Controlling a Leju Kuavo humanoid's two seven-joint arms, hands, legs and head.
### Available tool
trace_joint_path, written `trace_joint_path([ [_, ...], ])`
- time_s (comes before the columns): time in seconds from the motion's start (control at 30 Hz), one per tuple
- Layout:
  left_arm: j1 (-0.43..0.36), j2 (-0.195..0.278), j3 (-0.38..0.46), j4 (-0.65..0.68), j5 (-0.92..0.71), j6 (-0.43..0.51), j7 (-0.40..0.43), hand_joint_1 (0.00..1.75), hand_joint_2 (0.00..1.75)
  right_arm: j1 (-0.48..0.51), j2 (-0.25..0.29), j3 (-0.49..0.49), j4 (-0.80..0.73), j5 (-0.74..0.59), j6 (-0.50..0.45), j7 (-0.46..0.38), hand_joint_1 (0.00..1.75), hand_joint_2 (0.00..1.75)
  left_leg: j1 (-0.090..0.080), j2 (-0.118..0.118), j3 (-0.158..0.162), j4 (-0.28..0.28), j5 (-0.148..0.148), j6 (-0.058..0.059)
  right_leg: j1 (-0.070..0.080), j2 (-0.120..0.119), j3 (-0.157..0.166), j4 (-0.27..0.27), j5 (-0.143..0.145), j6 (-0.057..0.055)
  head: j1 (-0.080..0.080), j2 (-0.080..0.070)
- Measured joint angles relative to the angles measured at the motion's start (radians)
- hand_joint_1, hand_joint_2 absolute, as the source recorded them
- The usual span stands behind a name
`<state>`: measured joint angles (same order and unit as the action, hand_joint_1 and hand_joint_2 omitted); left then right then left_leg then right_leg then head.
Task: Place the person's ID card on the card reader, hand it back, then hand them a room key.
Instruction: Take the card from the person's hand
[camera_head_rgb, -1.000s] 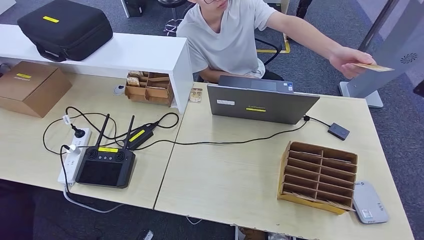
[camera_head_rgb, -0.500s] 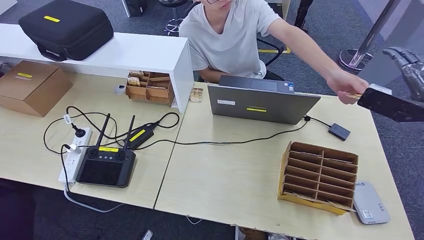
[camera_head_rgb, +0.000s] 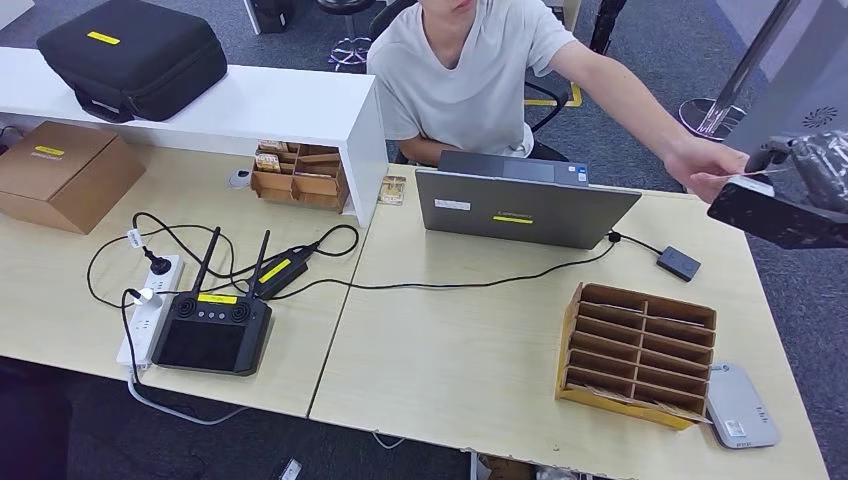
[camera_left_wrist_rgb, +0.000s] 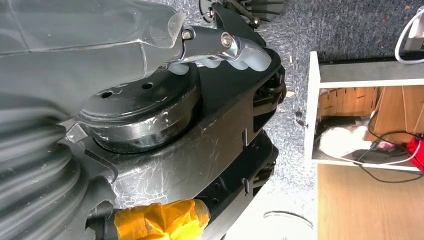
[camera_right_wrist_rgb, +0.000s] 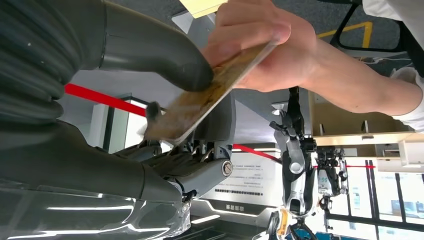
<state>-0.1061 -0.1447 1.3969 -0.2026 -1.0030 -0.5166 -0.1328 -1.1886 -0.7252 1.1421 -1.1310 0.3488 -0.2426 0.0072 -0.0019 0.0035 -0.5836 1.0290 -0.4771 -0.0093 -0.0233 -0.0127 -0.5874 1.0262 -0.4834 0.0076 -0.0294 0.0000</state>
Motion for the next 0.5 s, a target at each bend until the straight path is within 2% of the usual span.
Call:
trace_joint_path([
  [0.5,0.001,0.004,0.004,0.0,0.001,-0.024,-0.024,0.0,1.75,0.001,0.0,0.0,0.004,-0.014,-0.004,0.0,1.75,1.75,0.0,0.0,0.0,0.0,0.0,0.0,0.0,0.0,0.0,0.0,0.0,0.0,0.0,0.0],
])
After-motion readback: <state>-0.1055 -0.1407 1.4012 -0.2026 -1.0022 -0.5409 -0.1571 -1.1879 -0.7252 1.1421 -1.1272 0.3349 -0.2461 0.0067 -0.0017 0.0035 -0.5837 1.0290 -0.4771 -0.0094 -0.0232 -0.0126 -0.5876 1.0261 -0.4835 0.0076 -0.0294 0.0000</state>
